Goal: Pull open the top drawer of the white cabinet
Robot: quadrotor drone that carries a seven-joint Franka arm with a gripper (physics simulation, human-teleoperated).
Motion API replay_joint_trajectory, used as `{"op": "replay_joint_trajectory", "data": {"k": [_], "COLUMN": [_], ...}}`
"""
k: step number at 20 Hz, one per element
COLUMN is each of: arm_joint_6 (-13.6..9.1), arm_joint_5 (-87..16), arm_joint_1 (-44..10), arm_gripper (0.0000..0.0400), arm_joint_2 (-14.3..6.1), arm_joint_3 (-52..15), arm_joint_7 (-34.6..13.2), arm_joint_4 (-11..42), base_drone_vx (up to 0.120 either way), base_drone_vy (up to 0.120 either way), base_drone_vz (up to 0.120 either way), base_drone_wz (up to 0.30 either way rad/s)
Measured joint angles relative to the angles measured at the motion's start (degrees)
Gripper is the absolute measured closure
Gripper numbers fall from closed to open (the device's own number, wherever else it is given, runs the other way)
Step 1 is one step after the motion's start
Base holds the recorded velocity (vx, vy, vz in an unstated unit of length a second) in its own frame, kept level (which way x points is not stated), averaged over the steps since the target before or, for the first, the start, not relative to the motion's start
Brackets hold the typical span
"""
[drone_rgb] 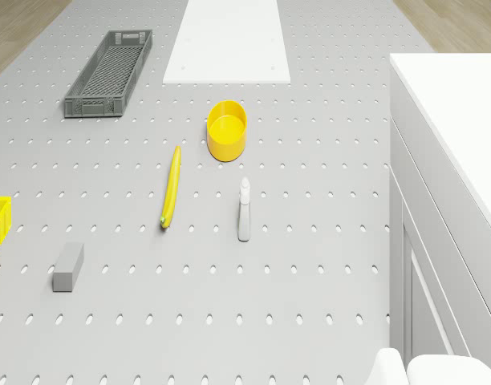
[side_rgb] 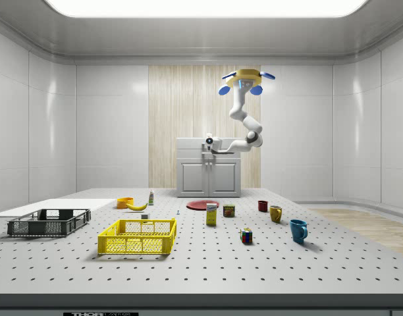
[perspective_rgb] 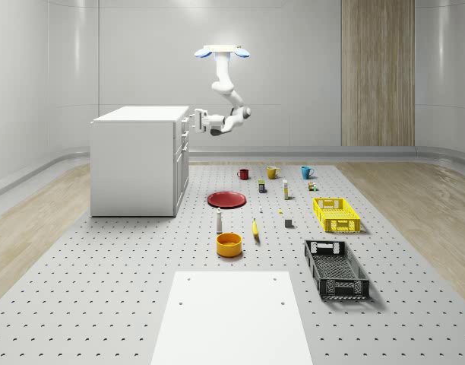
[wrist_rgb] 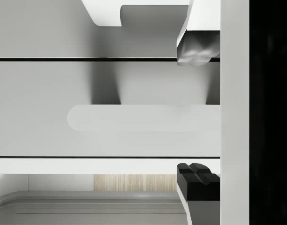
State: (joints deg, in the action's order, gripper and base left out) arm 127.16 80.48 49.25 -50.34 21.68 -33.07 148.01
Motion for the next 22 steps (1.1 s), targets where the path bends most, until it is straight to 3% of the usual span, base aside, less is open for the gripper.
{"op": "replay_joint_trajectory", "data": {"k": [13,22], "arm_joint_6": [-0.28,-1.73], "arm_joint_5": [5.70,7.54], "arm_joint_1": [-1.93,-4.46], "arm_gripper": [0.0095,0.0095], "arm_joint_2": [4.13,5.36], "arm_joint_3": [-4.62,-6.85], "arm_joint_7": [2.35,2.85], "arm_joint_4": [-1.60,-1.96], "base_drone_vx": [0.000,0.000], "base_drone_vy": [0.000,0.000], "base_drone_vz": [0.000,0.000], "base_drone_wz": [0.000,0.000]}}
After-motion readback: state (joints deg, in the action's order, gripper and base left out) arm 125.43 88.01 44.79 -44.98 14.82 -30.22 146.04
